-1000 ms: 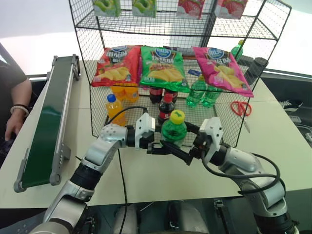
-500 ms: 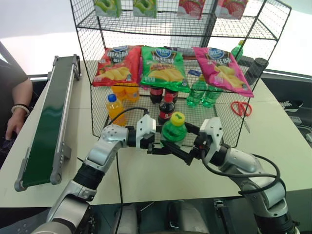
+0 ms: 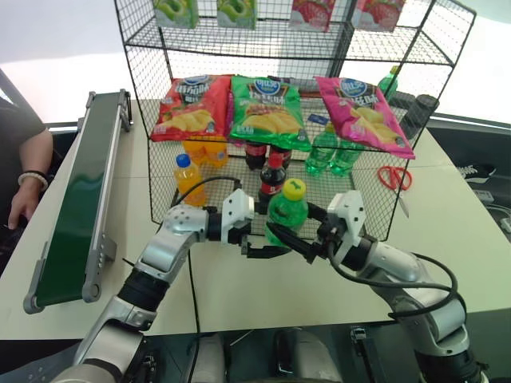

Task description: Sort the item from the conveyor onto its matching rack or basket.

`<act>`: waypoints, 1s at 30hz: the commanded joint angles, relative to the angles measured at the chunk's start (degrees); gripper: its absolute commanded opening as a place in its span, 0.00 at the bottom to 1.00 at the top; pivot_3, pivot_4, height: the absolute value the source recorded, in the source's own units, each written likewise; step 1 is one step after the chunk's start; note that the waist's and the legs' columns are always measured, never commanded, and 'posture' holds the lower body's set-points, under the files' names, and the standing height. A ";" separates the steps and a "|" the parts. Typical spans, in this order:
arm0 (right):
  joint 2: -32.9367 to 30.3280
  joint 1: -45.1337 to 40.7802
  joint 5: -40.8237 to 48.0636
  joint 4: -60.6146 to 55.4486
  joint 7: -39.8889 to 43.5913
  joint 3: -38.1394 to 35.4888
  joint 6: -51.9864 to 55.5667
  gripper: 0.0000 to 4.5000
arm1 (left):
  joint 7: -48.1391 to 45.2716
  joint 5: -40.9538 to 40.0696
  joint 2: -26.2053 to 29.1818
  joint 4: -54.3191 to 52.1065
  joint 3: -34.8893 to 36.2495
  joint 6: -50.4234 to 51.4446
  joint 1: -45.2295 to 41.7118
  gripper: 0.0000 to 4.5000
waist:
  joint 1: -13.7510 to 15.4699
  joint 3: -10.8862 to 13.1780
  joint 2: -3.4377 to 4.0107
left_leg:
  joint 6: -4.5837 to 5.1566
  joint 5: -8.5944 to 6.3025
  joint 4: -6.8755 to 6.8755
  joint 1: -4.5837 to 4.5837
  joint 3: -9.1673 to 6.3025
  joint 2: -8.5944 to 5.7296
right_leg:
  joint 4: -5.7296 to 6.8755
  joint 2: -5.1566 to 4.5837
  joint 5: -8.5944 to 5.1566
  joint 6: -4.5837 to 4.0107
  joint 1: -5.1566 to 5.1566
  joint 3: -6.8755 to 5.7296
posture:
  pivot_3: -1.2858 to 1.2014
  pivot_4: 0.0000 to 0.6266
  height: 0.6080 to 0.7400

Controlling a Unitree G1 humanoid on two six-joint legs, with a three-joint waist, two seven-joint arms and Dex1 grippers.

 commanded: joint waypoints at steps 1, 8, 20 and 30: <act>0.56 0.24 -4.92 2.18 -3.82 -4.99 -6.72 0.67 | 1.39 0.88 1.33 1.10 1.91 -1.37 2.78 0.98 | 0.02 -0.03 0.05 | 0.00 0.00 0.01 0.00 0.01 0.00 | 0.01 0.00 0.00 0.00 0.00 0.00 | 0.52 0.24 0.95; 5.28 0.92 -12.23 15.44 -13.30 -12.20 -17.41 0.67 | 7.11 -0.18 1.72 -1.12 6.81 -1.26 8.09 0.98 | 0.01 -0.04 0.10 | -0.01 0.00 0.02 -0.02 0.04 0.00 | 0.01 -0.08 0.02 0.03 0.00 0.01 | 0.52 0.24 0.95; 10.11 -10.74 -17.28 40.99 -16.68 -12.84 -30.73 0.67 | 9.89 -0.58 0.88 -5.12 7.20 1.80 9.27 0.98 | -0.55 -0.06 0.30 | -0.02 0.01 -0.03 0.48 0.46 0.02 | 0.48 -0.06 0.01 0.03 0.00 0.48 | 0.52 0.24 0.95; 11.14 -16.88 -15.89 53.51 -15.16 -14.01 -34.28 0.67 | 10.63 -0.29 0.65 -5.44 6.70 1.99 8.90 0.98 | -0.56 -0.06 0.30 | -0.03 0.02 -0.18 0.79 0.97 0.13 | 0.54 -0.10 0.01 0.04 0.02 0.82 | 0.52 0.24 0.95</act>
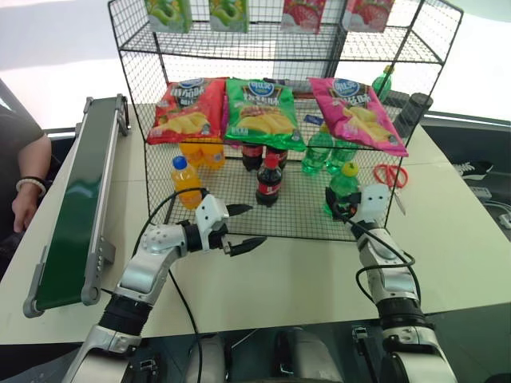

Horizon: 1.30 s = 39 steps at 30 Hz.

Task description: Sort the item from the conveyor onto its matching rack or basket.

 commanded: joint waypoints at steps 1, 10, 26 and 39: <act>0.56 -1.68 1.91 0.05 1.26 -1.44 -1.99 0.67 | 0.18 -0.37 -0.18 -2.03 0.24 -0.03 -0.55 0.98 | -0.02 0.00 0.00 | 0.00 0.00 0.00 0.01 0.08 0.01 | 0.00 0.00 0.00 0.00 0.00 0.01 | 0.52 0.24 0.95; -0.84 1.60 0.36 -5.09 3.83 0.15 -1.41 0.99 | -0.02 -0.23 -0.29 -1.72 -0.11 -0.19 -1.10 1.00 | -0.39 -0.01 0.01 | 0.00 0.00 -0.03 0.05 0.17 0.03 | 0.02 -0.04 0.00 0.01 0.00 0.06 | 0.52 0.24 0.95; -12.93 25.51 4.32 -39.88 11.63 -3.80 11.61 0.99 | 0.68 0.02 0.53 -0.03 1.07 0.05 -1.81 1.00 | 0.60 -0.05 0.03 | 0.01 -0.02 -0.06 0.03 0.14 -0.02 | -0.10 -0.11 -0.03 0.07 0.00 0.09 | 0.52 0.24 0.95; -20.20 44.16 15.91 -55.79 21.04 -17.63 19.33 0.99 | 1.56 0.27 8.20 3.63 7.72 -1.32 2.36 1.00 | 0.53 -0.12 -0.10 | 0.05 -0.04 -0.09 0.09 0.12 0.05 | -0.16 0.00 -0.05 0.05 -0.01 0.12 | 0.52 0.24 0.95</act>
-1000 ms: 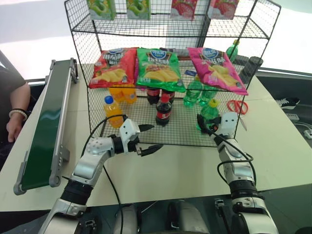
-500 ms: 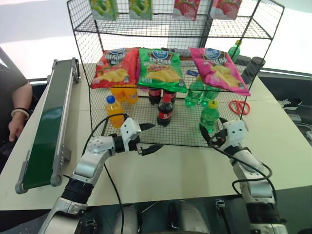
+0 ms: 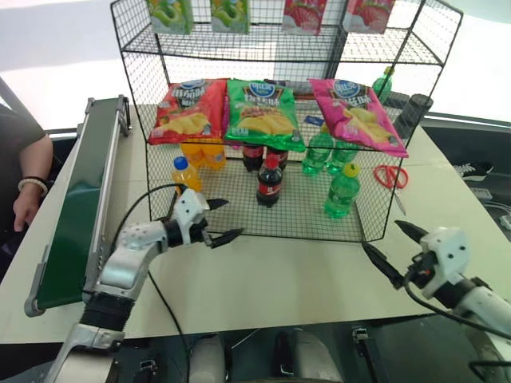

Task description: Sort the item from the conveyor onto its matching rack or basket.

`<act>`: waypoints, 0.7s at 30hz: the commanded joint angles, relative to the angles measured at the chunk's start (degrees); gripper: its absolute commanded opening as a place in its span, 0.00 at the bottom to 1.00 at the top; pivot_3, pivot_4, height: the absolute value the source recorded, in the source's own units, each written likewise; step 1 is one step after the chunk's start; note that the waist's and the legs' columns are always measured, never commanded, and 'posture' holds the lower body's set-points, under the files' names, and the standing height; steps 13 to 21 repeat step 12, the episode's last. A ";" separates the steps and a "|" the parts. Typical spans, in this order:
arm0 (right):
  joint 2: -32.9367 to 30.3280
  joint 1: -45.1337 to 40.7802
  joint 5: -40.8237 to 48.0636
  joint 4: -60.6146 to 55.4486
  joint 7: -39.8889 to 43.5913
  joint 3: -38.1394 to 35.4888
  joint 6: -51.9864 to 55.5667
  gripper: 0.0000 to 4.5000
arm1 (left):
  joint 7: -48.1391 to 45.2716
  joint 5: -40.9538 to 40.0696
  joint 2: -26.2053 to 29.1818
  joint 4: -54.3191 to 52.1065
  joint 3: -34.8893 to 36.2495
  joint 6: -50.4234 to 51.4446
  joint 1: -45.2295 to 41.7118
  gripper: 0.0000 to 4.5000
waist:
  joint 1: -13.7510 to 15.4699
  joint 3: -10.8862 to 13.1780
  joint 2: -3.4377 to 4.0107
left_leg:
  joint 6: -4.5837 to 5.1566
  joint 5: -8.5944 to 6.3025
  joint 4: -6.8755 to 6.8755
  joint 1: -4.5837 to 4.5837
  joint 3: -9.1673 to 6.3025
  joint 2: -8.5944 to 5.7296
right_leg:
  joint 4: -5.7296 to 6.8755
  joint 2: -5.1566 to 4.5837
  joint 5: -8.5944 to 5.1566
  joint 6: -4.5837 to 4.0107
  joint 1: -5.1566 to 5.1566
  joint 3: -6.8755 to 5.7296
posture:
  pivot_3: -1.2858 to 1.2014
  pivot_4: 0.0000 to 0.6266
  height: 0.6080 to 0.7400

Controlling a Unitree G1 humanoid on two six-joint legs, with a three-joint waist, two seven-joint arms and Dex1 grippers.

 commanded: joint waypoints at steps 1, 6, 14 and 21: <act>-0.33 0.81 1.59 -2.82 0.69 -2.50 -0.09 0.99 | -0.14 -0.17 1.39 -0.67 2.36 -1.54 1.19 1.00 | 0.08 0.00 -0.02 | 0.00 0.00 0.00 -0.02 0.00 0.00 | -0.03 -0.01 0.00 0.00 -0.01 0.00 | 0.52 0.24 0.95; -0.09 0.98 1.72 -3.31 0.99 -1.61 0.28 0.99 | 0.38 -0.27 2.52 -0.66 3.75 -1.20 2.50 1.00 | 0.13 -0.01 -0.02 | 0.00 0.00 0.00 -0.04 0.00 -0.01 | -0.08 -0.05 0.00 0.00 -0.01 0.00 | 0.52 0.24 0.95; -0.43 0.13 1.54 -2.77 1.36 -1.32 0.42 0.99 | 0.11 -0.29 2.32 -1.19 3.98 -1.48 2.83 1.00 | 0.12 -0.01 -0.03 | 0.00 -0.01 -0.02 -0.05 0.00 -0.01 | -0.12 -0.04 0.00 0.00 0.00 0.00 | 0.52 0.24 0.95; -0.43 0.13 1.54 -2.77 1.36 -1.32 0.42 0.99 | 0.11 -0.29 2.32 -1.19 3.98 -1.48 2.83 1.00 | 0.12 -0.01 -0.03 | 0.00 -0.01 -0.02 -0.05 0.00 -0.01 | -0.12 -0.04 0.00 0.00 0.00 0.00 | 0.52 0.24 0.95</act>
